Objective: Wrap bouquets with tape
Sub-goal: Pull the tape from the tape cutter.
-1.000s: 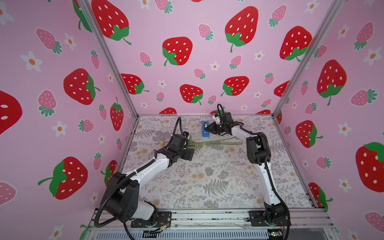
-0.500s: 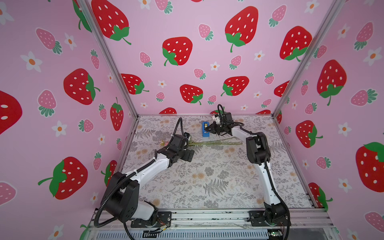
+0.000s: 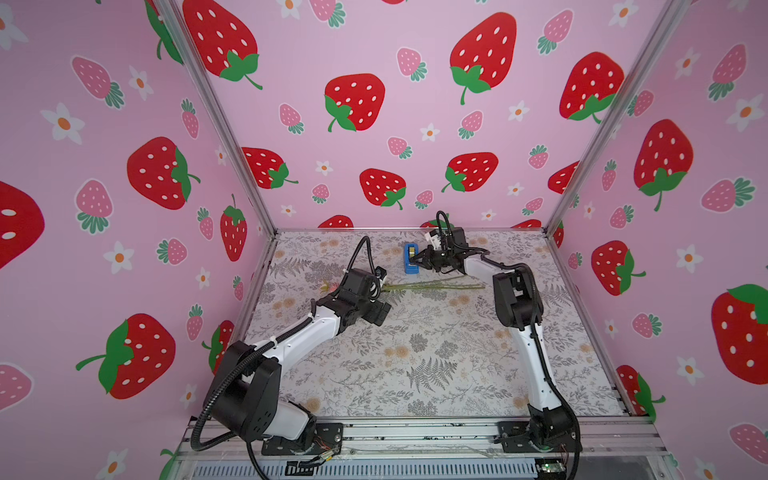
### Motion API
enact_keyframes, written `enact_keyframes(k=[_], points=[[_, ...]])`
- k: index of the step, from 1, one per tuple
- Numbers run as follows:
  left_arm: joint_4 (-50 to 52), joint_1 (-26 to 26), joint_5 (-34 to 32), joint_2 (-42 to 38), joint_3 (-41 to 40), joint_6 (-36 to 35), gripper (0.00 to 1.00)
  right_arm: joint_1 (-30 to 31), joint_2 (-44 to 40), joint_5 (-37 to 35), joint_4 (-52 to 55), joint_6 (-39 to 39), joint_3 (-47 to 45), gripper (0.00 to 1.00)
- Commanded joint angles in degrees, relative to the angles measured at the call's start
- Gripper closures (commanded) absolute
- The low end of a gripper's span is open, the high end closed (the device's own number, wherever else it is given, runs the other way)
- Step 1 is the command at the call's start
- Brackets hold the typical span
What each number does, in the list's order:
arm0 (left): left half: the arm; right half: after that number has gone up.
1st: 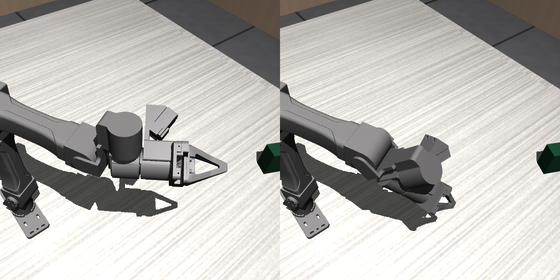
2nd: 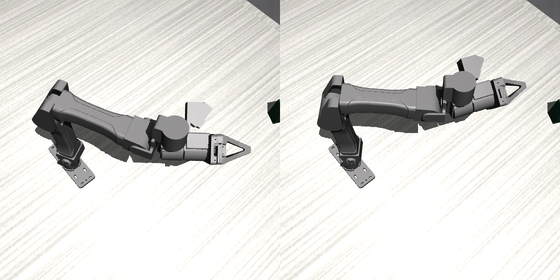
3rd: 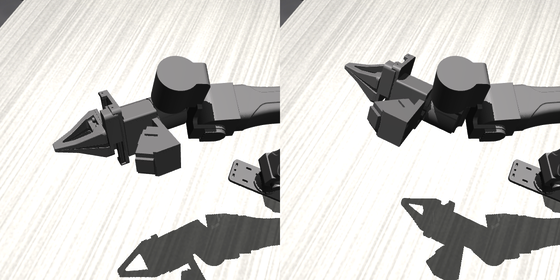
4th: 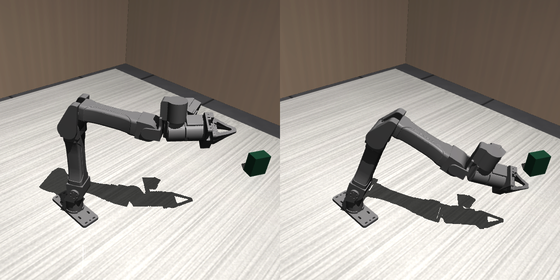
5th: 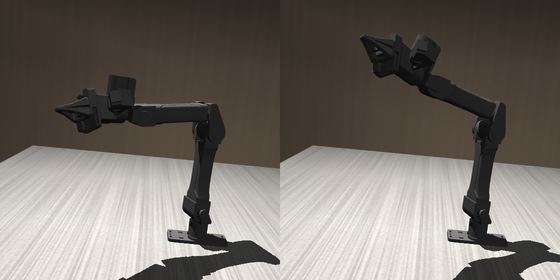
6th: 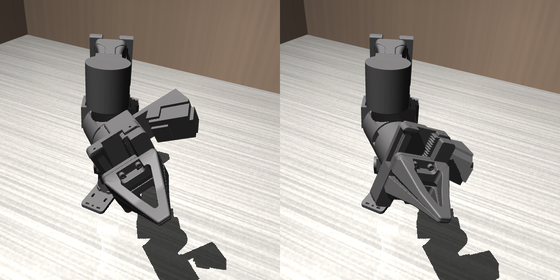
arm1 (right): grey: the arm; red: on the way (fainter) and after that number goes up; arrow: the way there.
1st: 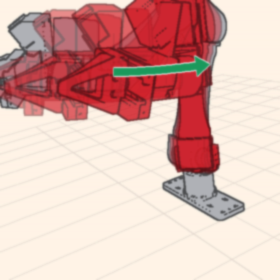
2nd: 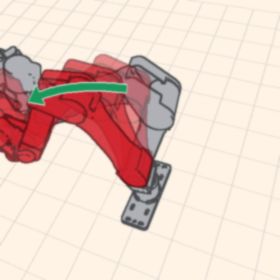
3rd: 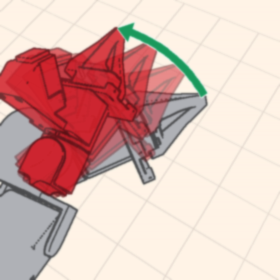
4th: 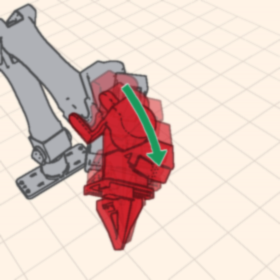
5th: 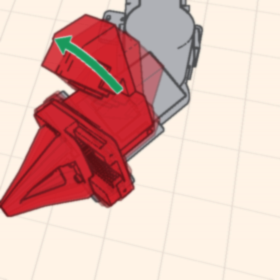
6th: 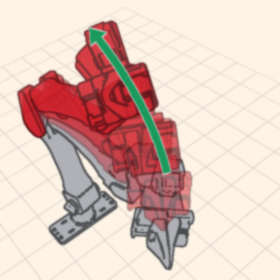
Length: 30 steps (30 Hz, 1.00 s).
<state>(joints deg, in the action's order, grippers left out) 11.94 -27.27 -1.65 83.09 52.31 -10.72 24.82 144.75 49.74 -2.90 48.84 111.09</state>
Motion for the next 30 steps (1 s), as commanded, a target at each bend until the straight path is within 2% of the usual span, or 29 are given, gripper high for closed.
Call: enact_keyframes(k=[1, 7, 11, 17, 20, 23, 30], points=[[-1.1, -0.1, 5.7, 1.1, 1.1, -10.4, 0.04, 0.8, -4.1, 4.6, -1.3, 0.8, -2.7, 1.0], [-1.4, 0.8, 9.1, 3.3, 2.0, -18.3, 0.06, 0.9, -6.6, 4.9, -2.7, 0.5, -6.3, 1.0], [-0.6, 1.8, 12.9, 5.4, 4.0, -22.3, 0.14, 0.8, -8.0, 5.2, -4.4, 0.9, -8.1, 1.0], [0.8, 2.6, 12.1, 9.4, 8.0, -27.6, 0.21, 0.8, -10.6, 5.5, -4.2, -0.2, -11.7, 1.0], [5.1, 3.6, 14.0, 12.4, 12.3, -30.9, 0.26, 0.8, -12.1, 5.2, -2.7, -2.2, -14.0, 1.0], [4.4, 3.6, 14.4, 14.0, 13.6, -35.1, 0.3, 0.8, -13.5, 5.3, -2.6, -3.1, -17.0, 1.0], [7.2, 3.5, 13.7, 20.3, 20.5, -43.1, 0.36, 0.8, -16.2, 5.5, -3.3, -3.9, -21.0, 1.0]])
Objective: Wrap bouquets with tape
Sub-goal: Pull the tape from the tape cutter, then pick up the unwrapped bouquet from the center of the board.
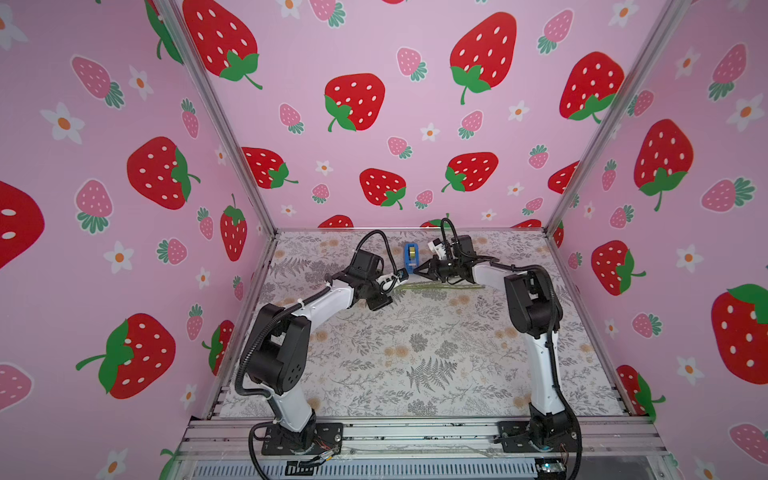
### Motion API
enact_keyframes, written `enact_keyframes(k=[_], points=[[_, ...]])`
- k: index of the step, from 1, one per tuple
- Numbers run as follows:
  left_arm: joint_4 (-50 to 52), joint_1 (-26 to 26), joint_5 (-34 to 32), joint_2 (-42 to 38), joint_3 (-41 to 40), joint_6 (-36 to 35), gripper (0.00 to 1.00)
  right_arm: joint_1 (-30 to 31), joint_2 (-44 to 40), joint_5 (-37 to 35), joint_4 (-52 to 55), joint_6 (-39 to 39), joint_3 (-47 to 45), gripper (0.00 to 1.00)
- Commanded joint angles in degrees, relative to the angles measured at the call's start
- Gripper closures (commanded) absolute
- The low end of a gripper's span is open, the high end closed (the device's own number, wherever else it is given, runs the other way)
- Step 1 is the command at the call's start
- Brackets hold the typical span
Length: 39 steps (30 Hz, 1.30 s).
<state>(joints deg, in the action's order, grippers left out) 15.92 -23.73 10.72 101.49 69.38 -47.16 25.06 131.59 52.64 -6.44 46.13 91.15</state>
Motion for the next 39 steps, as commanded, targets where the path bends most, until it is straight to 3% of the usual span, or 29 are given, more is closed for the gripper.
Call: enact_keyframes(k=[1, 8, 17, 28, 39], points=[[3.2, -0.1, 1.0, 2.8, 4.2, -8.2, 0.36, 0.5, -3.2, 2.8, 0.1, -1.2, -1.5, 1.0], [8.2, -0.5, -2.0, 10.8, 13.3, -15.7, 0.37, 0.3, -4.6, 2.7, 0.1, -0.9, -3.3, 1.0], [13.0, -1.7, -2.5, 18.7, 21.1, -18.8, 0.43, -0.7, -5.6, 2.7, 3.3, -3.0, -3.5, 1.0], [8.3, -1.8, -8.0, 23.8, 22.9, -18.1, 0.46, -2.8, -4.8, 3.6, 8.2, -6.1, -1.9, 1.0], [7.0, -0.8, -6.9, 25.9, 23.3, -21.9, 0.61, -3.2, -2.9, 4.0, 16.2, -11.0, 0.5, 1.0]])
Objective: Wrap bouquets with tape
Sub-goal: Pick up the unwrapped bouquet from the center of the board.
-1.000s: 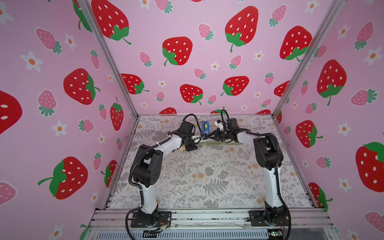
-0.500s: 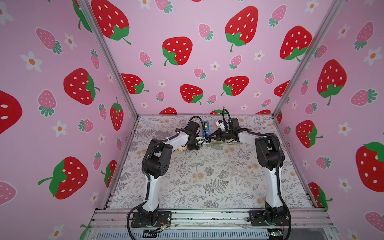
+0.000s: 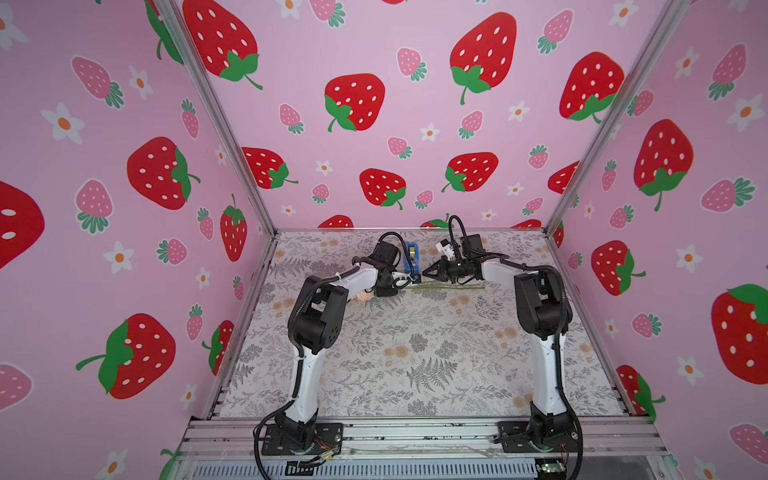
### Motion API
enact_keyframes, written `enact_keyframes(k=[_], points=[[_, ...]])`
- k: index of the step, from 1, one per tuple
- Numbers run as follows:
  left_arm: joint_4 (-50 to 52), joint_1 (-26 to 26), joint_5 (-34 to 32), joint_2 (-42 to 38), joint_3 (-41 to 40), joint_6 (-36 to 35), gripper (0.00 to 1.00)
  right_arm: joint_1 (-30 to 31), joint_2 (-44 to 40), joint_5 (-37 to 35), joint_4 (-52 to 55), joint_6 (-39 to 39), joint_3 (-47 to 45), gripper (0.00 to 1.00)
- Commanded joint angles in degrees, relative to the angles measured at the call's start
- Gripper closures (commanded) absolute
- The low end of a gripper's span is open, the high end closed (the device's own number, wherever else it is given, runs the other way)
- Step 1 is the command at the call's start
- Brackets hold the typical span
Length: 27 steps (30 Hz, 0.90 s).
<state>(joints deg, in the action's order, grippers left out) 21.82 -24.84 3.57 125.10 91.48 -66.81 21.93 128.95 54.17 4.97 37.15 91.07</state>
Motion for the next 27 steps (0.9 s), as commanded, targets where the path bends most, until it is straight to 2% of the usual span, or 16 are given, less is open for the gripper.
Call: enact_keyframes(k=[1, 5, 8, 11, 12, 21, 27], points=[[0.4, 0.2, 0.4, 2.4, 1.2, -2.5, 0.62, 0.0, -0.2, 2.4, 5.3, -2.3, 0.5, 1.0], [-1.0, 0.3, 0.0, 3.2, 0.9, -5.1, 0.71, 0.0, -0.7, 2.6, 5.2, -2.7, -1.0, 1.0], [-0.2, 0.3, 0.3, 3.4, 0.7, -7.0, 0.83, 0.0, -1.5, 2.6, 5.0, -2.8, -2.5, 1.0], [1.9, 0.3, 1.1, 3.1, 0.7, -8.9, 0.98, 0.1, -2.1, 3.1, 4.8, -2.9, -3.8, 1.0], [2.3, 0.4, 1.6, 2.8, 0.7, -9.2, 1.0, 0.1, -2.2, 3.2, 4.7, -3.0, -4.1, 1.0], [6.1, 0.1, 3.8, 1.5, 5.3, -3.7, 1.0, 1.2, -5.4, 4.4, -0.1, -1.7, -9.0, 1.0], [8.1, -0.7, 5.6, 1.1, 6.5, -0.2, 1.0, 2.4, -6.5, 5.3, -6.4, 2.4, -11.2, 1.0]])
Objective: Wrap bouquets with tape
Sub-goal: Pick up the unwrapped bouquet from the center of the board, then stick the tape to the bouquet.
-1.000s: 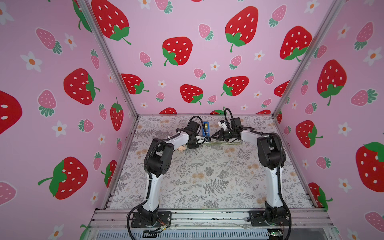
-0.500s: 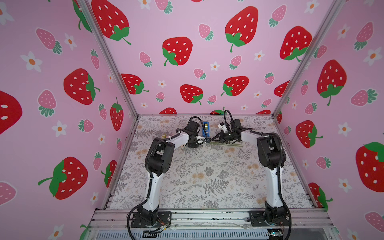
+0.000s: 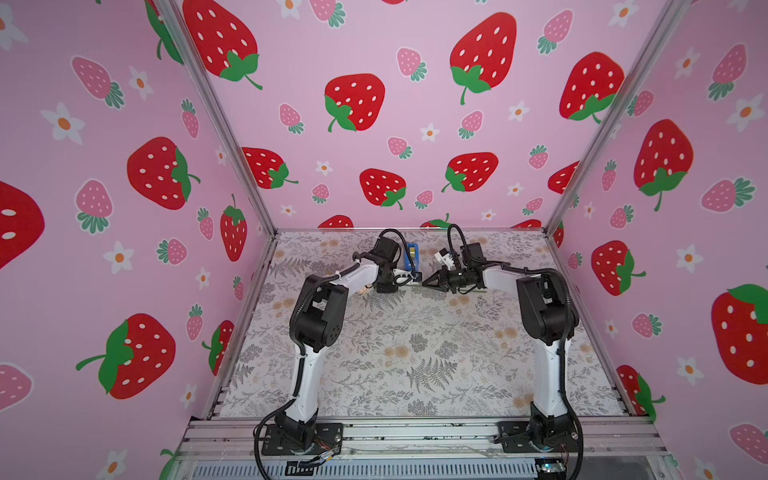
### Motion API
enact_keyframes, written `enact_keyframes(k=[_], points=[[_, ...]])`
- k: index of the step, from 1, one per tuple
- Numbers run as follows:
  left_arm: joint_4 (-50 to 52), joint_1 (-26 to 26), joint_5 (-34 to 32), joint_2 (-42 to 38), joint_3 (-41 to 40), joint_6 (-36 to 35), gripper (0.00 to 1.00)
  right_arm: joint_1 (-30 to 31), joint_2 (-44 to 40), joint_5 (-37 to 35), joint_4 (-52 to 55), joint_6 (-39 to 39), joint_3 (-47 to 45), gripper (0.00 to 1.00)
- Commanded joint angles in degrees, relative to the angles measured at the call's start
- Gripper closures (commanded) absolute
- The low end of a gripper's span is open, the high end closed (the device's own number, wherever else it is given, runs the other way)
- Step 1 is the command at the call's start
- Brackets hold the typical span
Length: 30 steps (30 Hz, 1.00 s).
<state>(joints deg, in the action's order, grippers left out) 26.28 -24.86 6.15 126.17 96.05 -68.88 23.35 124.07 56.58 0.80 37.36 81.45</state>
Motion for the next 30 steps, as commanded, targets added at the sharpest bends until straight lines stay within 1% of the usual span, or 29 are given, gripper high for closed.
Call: enact_keyframes(k=[1, 7, 20, 25, 30], points=[[3.7, -0.9, 2.9, -0.1, 2.0, 2.1, 1.0, 1.4, -1.7, 3.1, -2.5, 2.3, -1.4, 1.0], [4.8, -1.2, 2.1, 0.1, 4.2, 5.0, 1.0, 3.1, -1.0, 2.5, -3.1, 2.5, -1.5, 1.0], [4.6, -1.0, 3.5, -0.7, 5.0, 7.1, 1.0, 4.2, -1.5, -0.1, -7.7, 3.7, -4.3, 1.0], [5.0, -0.9, 5.8, -1.4, 5.1, 8.3, 1.0, 4.2, -0.9, -3.0, -9.5, 2.6, -4.9, 1.0], [6.0, -0.9, 8.1, -2.0, 4.7, 8.6, 1.0, 4.3, -1.4, -7.8, -11.8, -0.2, -5.3, 0.94]])
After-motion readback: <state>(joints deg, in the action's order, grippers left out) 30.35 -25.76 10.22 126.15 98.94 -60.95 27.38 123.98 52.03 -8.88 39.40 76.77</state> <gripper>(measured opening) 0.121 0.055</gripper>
